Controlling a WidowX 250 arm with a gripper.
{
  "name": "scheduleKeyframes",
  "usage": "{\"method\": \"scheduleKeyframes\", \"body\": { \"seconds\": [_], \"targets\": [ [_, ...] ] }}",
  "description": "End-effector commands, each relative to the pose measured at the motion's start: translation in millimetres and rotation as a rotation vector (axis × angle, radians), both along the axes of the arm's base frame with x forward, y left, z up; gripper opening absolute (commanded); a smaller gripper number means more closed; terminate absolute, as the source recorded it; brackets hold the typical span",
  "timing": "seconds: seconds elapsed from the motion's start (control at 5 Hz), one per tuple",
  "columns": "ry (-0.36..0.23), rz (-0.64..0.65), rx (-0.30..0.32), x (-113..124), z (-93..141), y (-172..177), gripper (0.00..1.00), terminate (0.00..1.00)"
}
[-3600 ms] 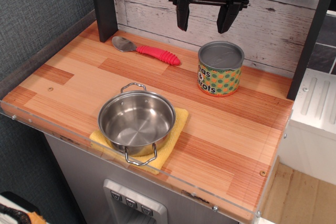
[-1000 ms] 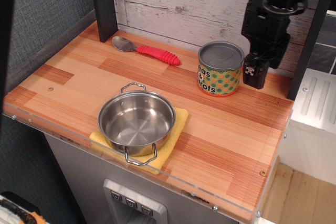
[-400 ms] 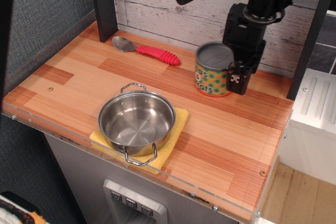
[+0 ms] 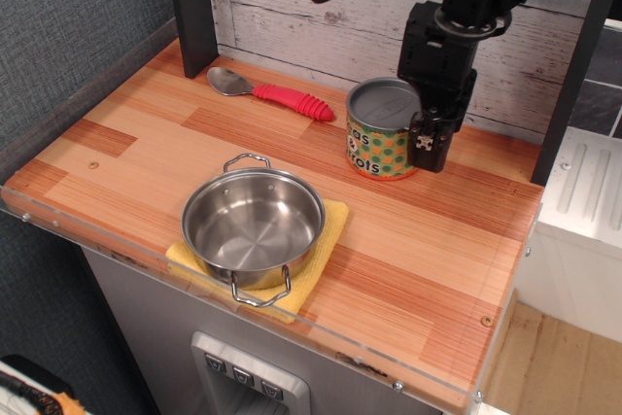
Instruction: Move the can to the left side of the table.
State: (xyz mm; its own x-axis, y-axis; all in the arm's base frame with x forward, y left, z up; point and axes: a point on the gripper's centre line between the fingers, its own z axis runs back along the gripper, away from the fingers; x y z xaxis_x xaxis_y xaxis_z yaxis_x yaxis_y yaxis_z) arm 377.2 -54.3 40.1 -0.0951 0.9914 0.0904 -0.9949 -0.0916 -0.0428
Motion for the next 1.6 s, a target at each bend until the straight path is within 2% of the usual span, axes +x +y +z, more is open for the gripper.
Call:
{"method": "scheduleKeyframes", "body": {
  "seconds": [0.0, 0.4, 1.4],
  "targets": [
    [-0.075, 0.014, 0.023, 7.7, 31.7, 17.8, 1.0, 0.0],
    [-0.101, 0.031, 0.047, 5.2, 36.9, 38.4, 1.0, 0.0],
    [-0.085, 0.081, 0.073, -18.4, 39.4, 71.5, 1.0, 0.0]
  ]
}}
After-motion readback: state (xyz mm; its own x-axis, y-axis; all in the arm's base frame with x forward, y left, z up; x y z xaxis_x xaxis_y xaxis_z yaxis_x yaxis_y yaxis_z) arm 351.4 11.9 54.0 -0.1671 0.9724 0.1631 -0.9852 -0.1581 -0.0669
